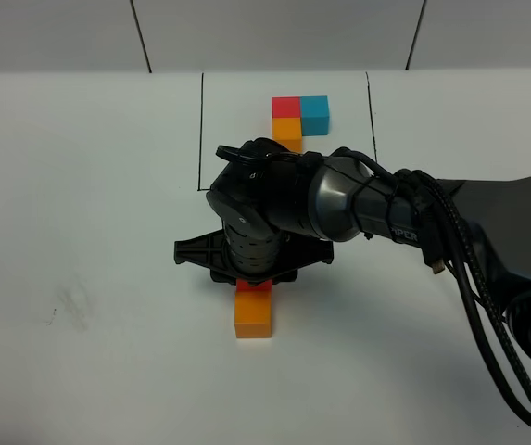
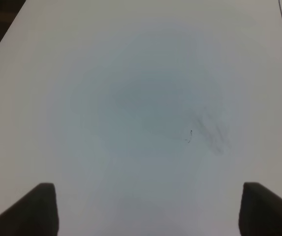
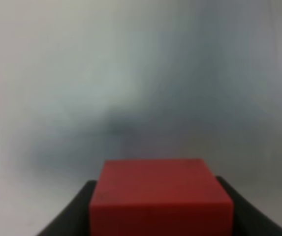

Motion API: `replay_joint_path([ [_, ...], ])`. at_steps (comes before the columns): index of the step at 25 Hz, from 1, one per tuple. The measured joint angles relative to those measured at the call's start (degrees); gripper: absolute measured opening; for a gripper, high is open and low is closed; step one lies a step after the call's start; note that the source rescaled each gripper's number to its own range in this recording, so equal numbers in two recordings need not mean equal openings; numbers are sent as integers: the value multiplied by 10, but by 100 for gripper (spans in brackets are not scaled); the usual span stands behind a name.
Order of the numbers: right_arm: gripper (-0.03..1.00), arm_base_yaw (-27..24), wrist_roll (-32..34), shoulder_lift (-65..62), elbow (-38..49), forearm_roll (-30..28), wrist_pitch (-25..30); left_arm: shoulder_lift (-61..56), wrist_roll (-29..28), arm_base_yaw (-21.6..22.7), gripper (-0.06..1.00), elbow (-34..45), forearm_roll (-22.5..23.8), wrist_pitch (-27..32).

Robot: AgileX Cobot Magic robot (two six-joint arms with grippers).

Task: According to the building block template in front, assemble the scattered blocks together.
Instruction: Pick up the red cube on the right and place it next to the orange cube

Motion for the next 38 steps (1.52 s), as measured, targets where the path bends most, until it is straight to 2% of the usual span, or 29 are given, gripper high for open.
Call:
replay_joint_path([
  [27, 29, 0, 7, 35, -6, 9, -16, 0, -1, 0, 68, 0, 0, 0],
  [29, 40, 0, -1, 35, -6, 5, -18, 0, -1, 0, 68, 0, 0, 0],
  [34, 80, 0, -14, 26, -6, -42, -9, 0, -1, 0, 68, 0, 0, 0],
  [38, 96, 0, -9, -13, -6, -111, 40, 0, -1, 0, 68, 0, 0, 0],
])
